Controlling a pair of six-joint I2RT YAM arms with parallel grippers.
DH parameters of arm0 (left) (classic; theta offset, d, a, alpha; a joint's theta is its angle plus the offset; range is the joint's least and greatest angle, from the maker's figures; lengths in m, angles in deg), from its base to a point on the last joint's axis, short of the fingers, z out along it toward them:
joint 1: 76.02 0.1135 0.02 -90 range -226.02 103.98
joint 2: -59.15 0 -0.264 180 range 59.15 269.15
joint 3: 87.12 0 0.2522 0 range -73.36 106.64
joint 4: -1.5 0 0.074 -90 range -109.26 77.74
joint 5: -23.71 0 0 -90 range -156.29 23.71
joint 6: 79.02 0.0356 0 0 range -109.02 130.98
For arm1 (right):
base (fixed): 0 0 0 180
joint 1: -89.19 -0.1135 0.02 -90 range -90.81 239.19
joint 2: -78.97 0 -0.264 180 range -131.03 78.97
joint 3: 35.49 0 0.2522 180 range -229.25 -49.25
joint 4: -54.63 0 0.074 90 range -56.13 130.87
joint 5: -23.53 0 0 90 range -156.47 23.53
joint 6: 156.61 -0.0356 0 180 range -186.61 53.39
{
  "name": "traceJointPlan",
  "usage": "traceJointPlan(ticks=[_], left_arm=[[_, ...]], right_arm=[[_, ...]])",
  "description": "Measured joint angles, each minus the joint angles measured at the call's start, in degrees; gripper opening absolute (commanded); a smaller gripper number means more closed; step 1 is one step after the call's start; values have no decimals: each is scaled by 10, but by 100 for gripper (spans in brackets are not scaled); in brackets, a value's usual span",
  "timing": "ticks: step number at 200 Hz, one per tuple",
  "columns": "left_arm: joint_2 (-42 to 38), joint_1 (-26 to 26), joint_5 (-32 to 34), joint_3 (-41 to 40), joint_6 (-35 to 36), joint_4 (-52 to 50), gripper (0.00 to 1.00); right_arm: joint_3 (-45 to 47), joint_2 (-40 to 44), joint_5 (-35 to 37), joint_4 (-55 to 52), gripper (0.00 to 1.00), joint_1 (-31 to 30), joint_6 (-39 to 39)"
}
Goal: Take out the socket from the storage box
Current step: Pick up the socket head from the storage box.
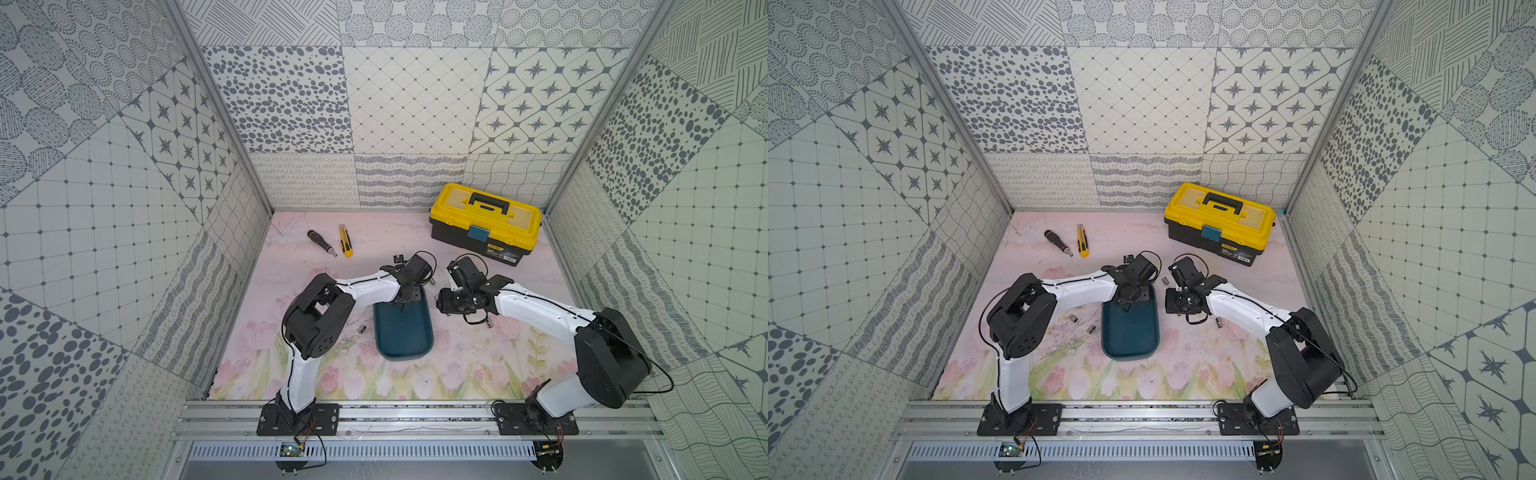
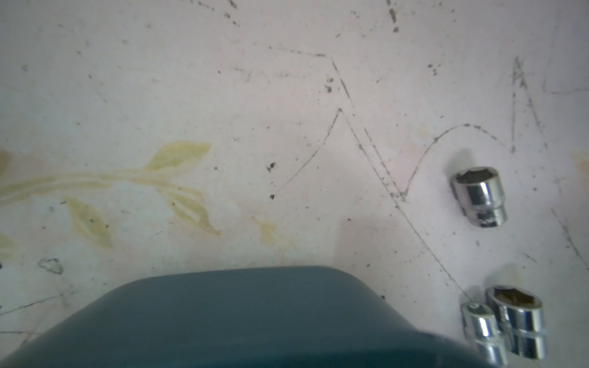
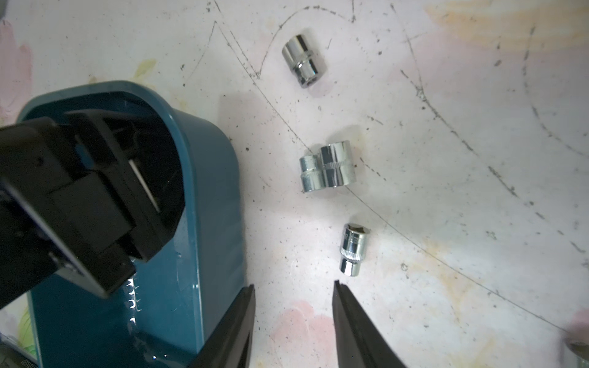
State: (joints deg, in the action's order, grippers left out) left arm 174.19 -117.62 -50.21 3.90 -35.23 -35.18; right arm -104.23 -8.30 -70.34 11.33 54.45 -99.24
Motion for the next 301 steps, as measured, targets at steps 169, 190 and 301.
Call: traceJointPlan(ticks=[169, 190, 301], left_arm=[[1, -1, -24, -7, 56, 33, 37], [2, -2, -23, -7, 57, 38, 31], [-39, -3, -35, -30, 59, 41, 23]], right_arm=[[5, 0, -7, 7, 45, 0, 0], [5, 0, -7, 7, 45, 0, -2], [5, 0, -8, 7, 45, 0, -2]])
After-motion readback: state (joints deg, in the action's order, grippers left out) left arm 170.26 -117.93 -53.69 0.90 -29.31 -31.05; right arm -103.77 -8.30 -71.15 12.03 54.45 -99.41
